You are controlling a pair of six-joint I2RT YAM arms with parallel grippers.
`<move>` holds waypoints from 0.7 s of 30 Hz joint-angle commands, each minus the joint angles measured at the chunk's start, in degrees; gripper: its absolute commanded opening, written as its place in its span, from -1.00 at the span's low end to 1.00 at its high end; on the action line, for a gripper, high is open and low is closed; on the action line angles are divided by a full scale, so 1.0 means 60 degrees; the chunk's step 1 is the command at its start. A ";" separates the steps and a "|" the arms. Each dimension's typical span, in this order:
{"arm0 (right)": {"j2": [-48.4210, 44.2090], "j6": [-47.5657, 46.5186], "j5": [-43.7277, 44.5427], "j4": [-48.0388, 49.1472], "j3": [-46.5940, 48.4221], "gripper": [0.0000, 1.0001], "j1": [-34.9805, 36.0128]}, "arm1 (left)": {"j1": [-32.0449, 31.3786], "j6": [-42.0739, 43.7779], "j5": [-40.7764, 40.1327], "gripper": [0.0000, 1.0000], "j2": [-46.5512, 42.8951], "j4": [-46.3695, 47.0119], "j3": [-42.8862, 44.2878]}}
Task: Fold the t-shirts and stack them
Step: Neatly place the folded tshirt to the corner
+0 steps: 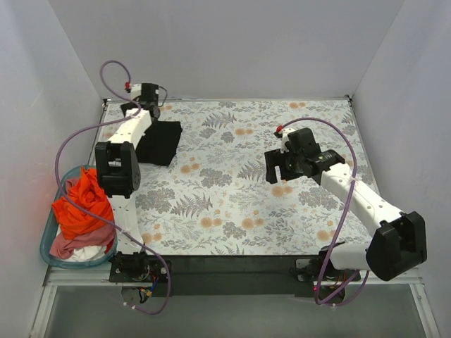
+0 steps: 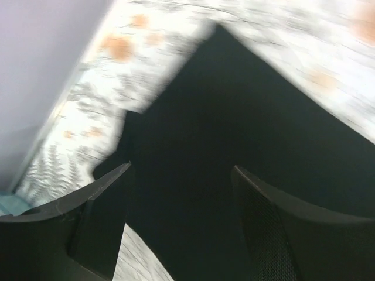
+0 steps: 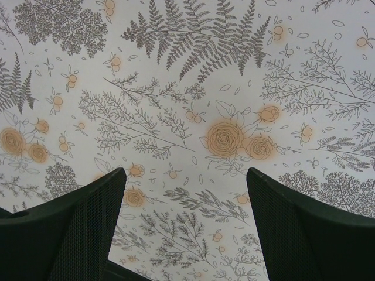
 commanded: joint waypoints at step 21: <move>-0.1412 0.0130 -0.0396 0.0138 -0.1176 0.79 -0.0037 | -0.3664 0.2519 -0.0688 0.27 0.0460 0.1034 -0.1364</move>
